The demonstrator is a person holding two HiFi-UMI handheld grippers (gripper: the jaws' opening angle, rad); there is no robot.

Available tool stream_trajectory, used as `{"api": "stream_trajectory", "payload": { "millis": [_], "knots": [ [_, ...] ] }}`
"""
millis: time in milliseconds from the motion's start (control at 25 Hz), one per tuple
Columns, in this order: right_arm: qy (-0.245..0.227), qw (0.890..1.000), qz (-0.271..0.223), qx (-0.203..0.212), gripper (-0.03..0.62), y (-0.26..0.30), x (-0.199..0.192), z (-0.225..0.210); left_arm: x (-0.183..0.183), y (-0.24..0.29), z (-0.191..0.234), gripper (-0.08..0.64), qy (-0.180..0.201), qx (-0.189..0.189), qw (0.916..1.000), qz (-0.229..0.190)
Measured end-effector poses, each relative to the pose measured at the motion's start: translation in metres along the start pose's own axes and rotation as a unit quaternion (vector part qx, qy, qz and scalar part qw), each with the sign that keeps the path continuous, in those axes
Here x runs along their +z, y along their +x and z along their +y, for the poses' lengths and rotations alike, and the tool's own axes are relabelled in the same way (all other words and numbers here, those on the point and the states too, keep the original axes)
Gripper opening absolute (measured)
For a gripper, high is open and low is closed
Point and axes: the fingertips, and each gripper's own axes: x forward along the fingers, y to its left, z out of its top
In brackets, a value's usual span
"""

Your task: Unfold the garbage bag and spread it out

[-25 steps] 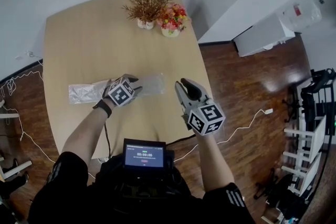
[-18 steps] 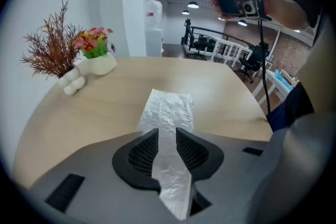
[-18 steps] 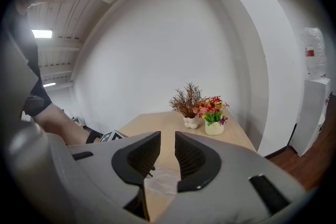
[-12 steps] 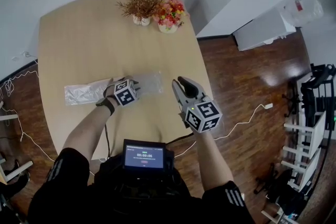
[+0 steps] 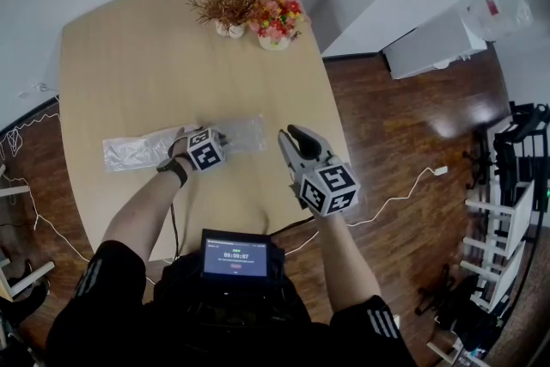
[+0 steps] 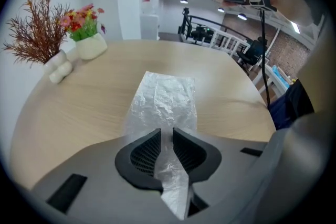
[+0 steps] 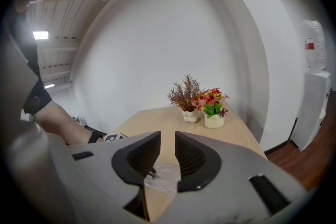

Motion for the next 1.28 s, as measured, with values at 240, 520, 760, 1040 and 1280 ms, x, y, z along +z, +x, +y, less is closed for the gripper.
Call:
{"api": "stream_trajectory", "payload": {
  "millis": [240,520,760,1040,1280],
  "knots": [
    [0.002,1.000,0.004,0.002,0.106,0.002,-0.003,-0.001,0.000,-0.001,0.000,0.037,-0.004,0.000,1.0000,-0.001],
    [0.002,1.000,0.008,0.008,0.106,0.008,-0.005,0.001,0.003,-0.009,0.004,0.008,-0.016,-0.002,0.9997,-0.019],
    [-0.003,1.000,0.015,0.010,0.106,0.013,-0.011,0.002,0.010,-0.018,0.004,-0.005,-0.048,-0.018,0.9975,-0.049],
    [-0.032,0.998,0.050,0.013,0.106,0.021,-0.029,-0.001,0.030,-0.053,0.006,-0.005,-0.075,-0.033,0.9936,-0.077],
    [-0.083,0.992,0.096,0.024,0.106,0.029,-0.057,0.008,0.034,-0.059,0.027,-0.005,-0.112,-0.034,0.9871,-0.109]
  ]
}}
